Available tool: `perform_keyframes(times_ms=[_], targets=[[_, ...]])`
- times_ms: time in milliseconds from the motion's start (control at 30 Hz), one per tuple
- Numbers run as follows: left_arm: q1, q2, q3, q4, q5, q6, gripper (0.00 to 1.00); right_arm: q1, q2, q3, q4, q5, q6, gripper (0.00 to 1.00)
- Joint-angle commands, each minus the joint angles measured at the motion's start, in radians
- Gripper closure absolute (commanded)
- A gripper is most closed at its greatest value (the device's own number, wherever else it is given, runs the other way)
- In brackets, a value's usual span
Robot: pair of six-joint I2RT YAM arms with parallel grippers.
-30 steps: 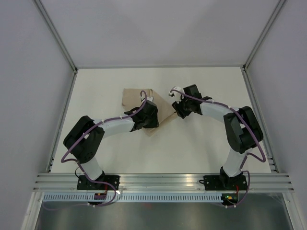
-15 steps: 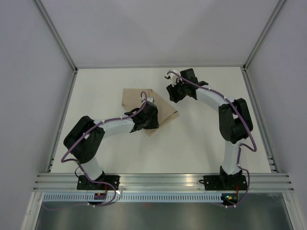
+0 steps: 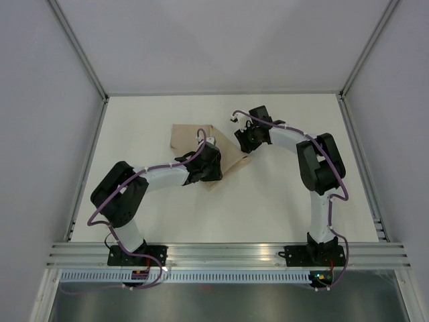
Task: Fold the napkin, place the utensils inside, and roll it up
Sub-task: Fold the napkin
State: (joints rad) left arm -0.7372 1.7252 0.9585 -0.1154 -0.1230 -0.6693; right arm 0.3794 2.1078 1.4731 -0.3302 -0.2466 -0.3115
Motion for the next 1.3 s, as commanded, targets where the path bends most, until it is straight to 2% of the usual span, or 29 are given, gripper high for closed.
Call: perform_keyframes(times_ms=[0,267,667,1067,1267], targets=[[-0.007,0.017,0.0,0.019,0.019,-0.007,0.54,-0.002,-0.063,-0.057,-0.018,0.02,-0.015,0.56],[-0.004,0.02,0.014,-0.013,0.031,0.043,0.54,0.0,-0.16,-0.166,-0.04,-0.031,-0.035,0.58],[0.019,0.013,0.039,-0.078,0.108,0.171,0.53,0.001,-0.227,-0.207,-0.124,-0.117,-0.066,0.59],[0.094,-0.024,0.052,-0.142,0.207,0.304,0.49,0.084,-0.319,-0.313,-0.225,-0.157,-0.159,0.59],[0.11,-0.033,0.06,-0.159,0.227,0.326,0.49,0.138,-0.332,-0.329,-0.216,-0.132,-0.141,0.6]])
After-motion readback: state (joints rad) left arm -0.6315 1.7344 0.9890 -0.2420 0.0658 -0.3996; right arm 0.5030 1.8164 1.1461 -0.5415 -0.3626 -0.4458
